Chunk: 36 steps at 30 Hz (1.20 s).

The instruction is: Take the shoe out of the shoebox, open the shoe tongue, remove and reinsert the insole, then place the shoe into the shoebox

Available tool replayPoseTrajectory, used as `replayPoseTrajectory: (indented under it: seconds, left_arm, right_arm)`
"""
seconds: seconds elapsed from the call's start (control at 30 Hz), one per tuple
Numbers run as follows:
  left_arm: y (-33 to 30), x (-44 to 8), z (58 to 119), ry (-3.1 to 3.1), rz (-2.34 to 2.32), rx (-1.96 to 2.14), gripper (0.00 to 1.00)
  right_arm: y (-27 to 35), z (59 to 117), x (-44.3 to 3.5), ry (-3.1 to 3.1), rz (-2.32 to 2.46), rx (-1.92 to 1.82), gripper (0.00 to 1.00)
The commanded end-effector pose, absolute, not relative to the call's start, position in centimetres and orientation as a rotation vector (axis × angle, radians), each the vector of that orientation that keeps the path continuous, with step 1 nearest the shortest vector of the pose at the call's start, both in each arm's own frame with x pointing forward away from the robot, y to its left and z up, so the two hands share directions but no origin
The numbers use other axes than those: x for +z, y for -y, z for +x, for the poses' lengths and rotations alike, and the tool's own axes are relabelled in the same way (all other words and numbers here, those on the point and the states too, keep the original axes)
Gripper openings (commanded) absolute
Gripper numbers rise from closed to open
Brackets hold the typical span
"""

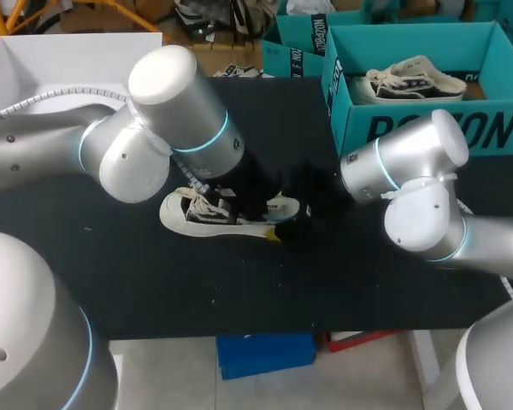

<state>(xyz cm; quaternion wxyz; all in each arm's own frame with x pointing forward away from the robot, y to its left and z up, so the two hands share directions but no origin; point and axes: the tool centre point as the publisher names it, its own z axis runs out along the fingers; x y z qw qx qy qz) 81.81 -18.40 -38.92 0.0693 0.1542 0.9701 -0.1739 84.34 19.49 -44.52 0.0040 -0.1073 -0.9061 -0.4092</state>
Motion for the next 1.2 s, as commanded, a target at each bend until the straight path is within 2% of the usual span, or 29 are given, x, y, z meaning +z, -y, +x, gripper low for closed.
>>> replayPoseTrajectory:
  seconds: [0.03,0.33,0.5,1.03,1.2]
  left_arm:
    - [19.1,-39.7,82.2,-2.913,0.460,-0.515,0.17]
    - [19.5,-39.2,82.4,-2.871,0.449,-0.501,0.20]
    - [19.4,-39.0,81.9,-2.847,0.447,-0.487,0.28]
    - [19.3,-39.7,82.3,-2.812,0.386,-0.416,0.27]
    - [19.4,-39.8,83.0,-2.809,0.366,-0.418,0.22]
  right_arm:
    - [-19.7,84.4,-44.7,2.841,-0.340,-1.281,0.00]
    - [-19.7,84.4,-44.7,2.841,-0.340,-1.281,0.00]
    - [-19.7,84.4,-44.7,2.841,-0.340,-1.281,0.00]
    - [-19.7,84.4,-44.7,2.841,-0.340,-1.281,0.00]
    - [-19.7,84.4,-44.7,2.841,-0.340,-1.281,0.00]
